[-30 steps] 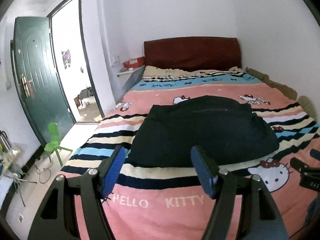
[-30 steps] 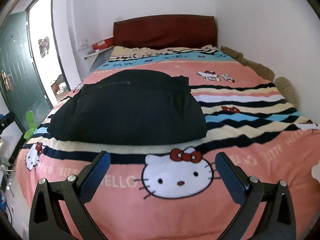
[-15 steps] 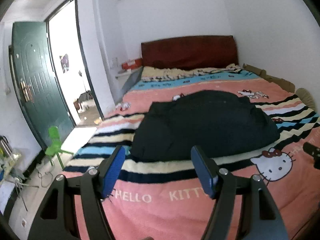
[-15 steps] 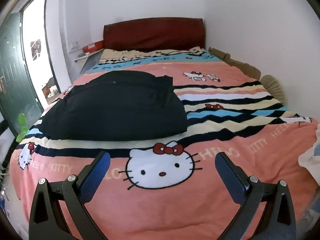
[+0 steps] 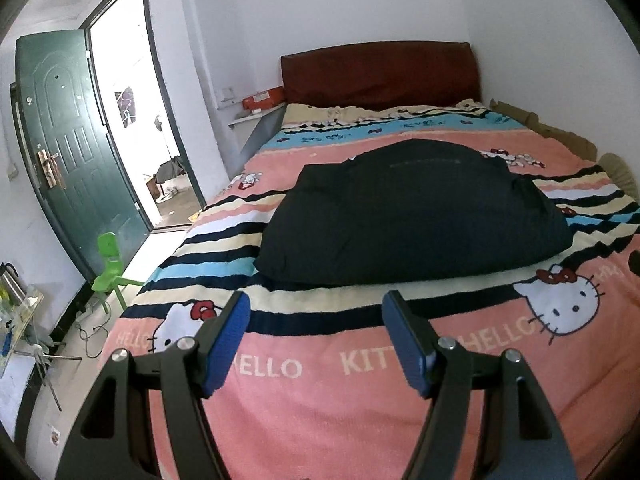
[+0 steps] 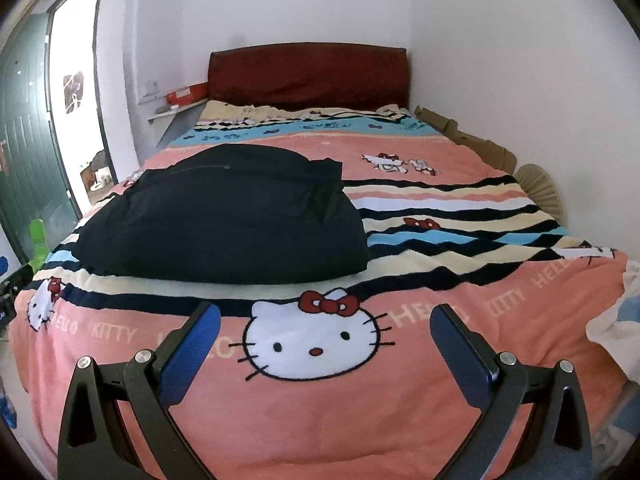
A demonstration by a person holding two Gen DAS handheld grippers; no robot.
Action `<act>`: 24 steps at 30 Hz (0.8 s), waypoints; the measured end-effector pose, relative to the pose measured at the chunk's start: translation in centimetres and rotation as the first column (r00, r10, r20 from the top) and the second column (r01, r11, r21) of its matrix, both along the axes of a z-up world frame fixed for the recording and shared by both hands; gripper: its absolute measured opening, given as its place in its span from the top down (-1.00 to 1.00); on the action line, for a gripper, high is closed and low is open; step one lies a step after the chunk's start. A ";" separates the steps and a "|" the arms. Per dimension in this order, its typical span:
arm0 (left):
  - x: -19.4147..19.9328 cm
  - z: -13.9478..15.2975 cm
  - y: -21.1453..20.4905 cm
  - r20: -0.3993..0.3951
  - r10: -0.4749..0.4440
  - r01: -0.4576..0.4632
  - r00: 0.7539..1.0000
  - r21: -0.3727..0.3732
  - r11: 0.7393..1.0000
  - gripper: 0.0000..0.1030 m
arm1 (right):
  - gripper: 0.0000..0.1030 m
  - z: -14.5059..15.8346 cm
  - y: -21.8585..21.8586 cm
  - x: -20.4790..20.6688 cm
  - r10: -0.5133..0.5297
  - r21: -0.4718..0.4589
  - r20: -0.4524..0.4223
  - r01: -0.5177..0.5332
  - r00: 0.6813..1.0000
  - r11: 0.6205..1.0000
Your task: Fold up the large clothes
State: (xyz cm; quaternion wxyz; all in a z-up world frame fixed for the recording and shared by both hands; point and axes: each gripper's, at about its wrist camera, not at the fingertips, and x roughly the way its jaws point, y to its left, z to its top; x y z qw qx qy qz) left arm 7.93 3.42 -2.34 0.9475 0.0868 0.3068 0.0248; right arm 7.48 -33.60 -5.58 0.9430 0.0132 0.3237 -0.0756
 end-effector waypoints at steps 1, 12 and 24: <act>0.0 0.0 0.0 -0.001 0.000 0.000 1.000 -0.003 1.000 -0.30 | -0.99 -0.1 -0.1 0.0 -0.002 0.002 0.000 0.002 1.000 1.000; 0.3 -0.6 0.3 -0.020 0.006 -0.006 1.000 0.000 1.000 -0.30 | -0.99 -0.7 -0.6 0.5 -0.008 0.010 -0.009 0.008 1.000 1.000; 0.4 -1.2 0.4 -0.036 0.000 0.000 0.999 0.009 1.000 -0.30 | -0.99 -2.0 -1.2 1.0 -0.013 0.024 -0.034 0.014 0.999 1.000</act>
